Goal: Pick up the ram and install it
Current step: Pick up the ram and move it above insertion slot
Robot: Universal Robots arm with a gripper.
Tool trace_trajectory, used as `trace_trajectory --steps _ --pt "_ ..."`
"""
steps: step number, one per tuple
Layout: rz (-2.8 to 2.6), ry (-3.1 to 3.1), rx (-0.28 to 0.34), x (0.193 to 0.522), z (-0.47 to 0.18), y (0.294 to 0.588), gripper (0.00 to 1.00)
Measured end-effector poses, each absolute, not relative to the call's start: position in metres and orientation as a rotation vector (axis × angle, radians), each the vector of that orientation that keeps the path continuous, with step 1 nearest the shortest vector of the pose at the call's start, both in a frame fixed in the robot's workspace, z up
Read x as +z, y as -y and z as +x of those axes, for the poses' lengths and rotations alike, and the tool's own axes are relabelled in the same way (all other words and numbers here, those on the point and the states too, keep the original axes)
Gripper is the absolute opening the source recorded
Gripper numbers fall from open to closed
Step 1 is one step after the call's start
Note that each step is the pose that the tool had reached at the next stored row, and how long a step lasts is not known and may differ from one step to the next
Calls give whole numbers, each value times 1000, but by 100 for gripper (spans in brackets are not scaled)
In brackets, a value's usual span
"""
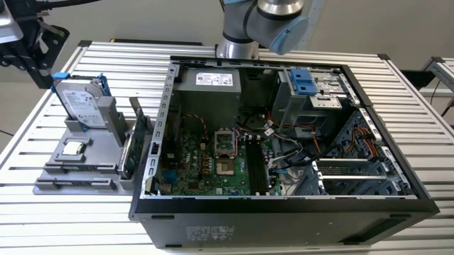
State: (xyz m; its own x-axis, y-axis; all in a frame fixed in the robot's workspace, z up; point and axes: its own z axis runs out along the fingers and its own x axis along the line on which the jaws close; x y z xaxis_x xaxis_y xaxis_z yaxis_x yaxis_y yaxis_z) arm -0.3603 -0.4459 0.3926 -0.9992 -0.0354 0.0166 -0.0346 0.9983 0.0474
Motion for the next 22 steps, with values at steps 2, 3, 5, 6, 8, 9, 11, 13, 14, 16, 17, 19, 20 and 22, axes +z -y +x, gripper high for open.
trace_trajectory --steps 2,3,5,6,8,9,11,13,14,16,17,19,20,22 --pt "55 3123 -74 393 -360 448 0" --pt "55 3123 -74 393 -360 450 0" --pt "55 3123 -74 393 -360 452 0" --pt "55 3123 -74 393 -360 454 0" --pt "56 3123 -74 393 -361 457 0" --pt "56 3123 -74 393 -361 458 0" --pt "56 3123 -74 393 -361 461 0" --pt "57 3123 -74 393 -361 464 0" --pt "57 3123 -74 393 -361 465 0" --pt "57 3123 -74 393 -361 468 0" --pt "58 3123 -74 393 -361 469 0" --pt "59 3123 -74 393 -361 472 0" --pt "59 3123 -74 393 -361 473 0" --pt "60 3123 -74 393 -361 476 0"
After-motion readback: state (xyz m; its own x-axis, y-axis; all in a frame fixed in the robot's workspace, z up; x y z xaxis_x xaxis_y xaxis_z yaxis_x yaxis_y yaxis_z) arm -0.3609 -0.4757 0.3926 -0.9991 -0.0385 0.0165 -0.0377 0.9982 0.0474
